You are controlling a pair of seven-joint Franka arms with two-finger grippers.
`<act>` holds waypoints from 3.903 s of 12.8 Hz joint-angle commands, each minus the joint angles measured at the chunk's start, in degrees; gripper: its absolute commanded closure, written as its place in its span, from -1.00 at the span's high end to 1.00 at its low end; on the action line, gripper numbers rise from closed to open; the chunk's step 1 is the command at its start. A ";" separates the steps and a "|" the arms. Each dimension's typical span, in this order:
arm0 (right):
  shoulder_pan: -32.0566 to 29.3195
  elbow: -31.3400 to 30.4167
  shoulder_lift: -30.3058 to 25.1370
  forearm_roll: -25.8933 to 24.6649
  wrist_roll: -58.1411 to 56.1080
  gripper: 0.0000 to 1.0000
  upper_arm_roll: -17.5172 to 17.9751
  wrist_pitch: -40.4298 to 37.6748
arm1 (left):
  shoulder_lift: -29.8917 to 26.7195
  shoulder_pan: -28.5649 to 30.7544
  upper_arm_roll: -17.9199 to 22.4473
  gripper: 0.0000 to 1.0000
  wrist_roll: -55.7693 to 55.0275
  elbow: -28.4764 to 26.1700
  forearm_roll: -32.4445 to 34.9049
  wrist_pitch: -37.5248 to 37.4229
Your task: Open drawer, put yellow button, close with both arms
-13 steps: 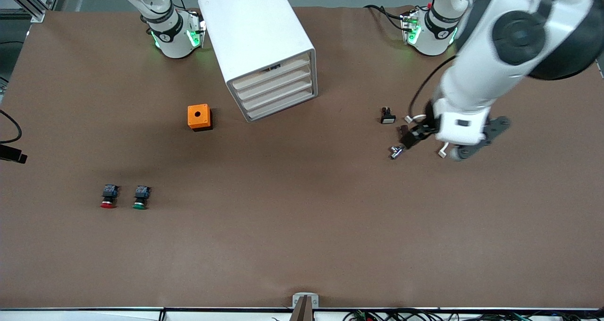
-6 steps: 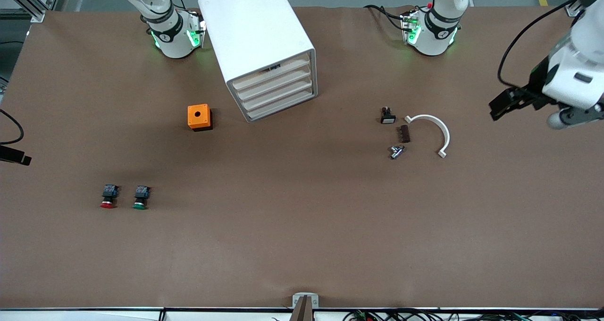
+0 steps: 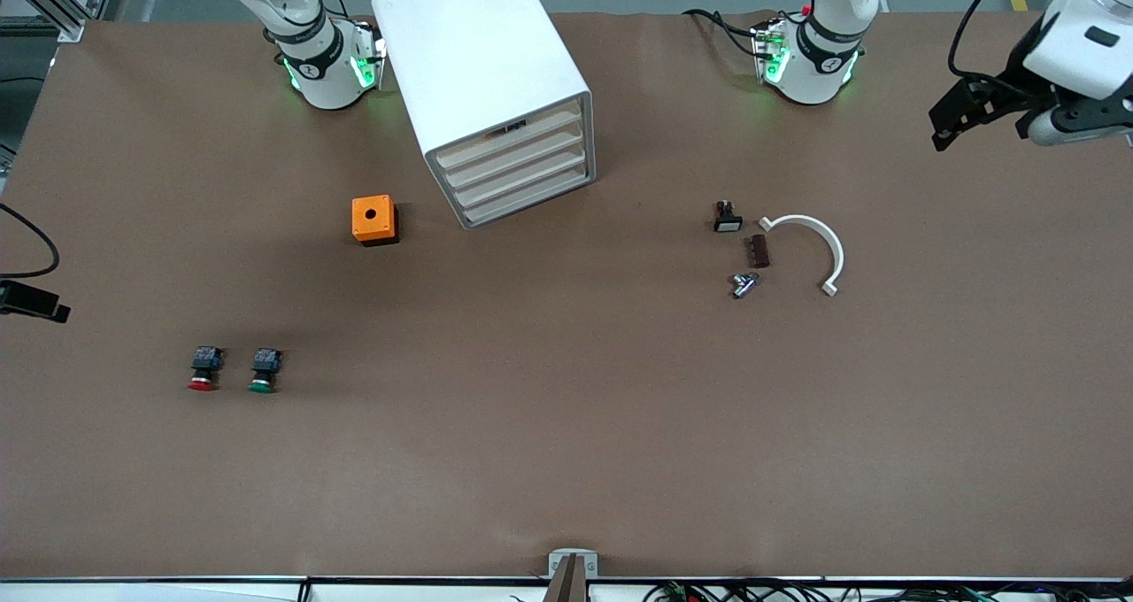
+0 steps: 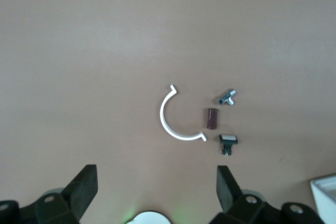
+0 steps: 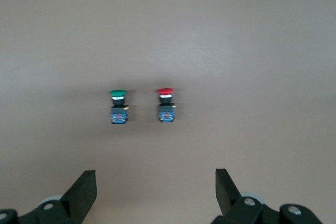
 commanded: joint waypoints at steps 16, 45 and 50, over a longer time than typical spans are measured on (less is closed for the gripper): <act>10.45 -7.32 -16.73 -1.59 3.24 1.00 0.24 -10.20 | -2.12 1.11 0.75 1.00 4.58 -2.75 -1.69 -1.83; 6.67 -17.16 -26.40 2.72 5.97 1.00 0.33 -9.24 | -1.33 1.02 0.66 1.00 4.75 -1.60 -1.78 -1.93; 6.67 -17.16 -26.57 2.98 6.14 1.00 0.24 -9.15 | 0.06 1.28 0.75 1.00 4.75 0.93 -3.10 -1.93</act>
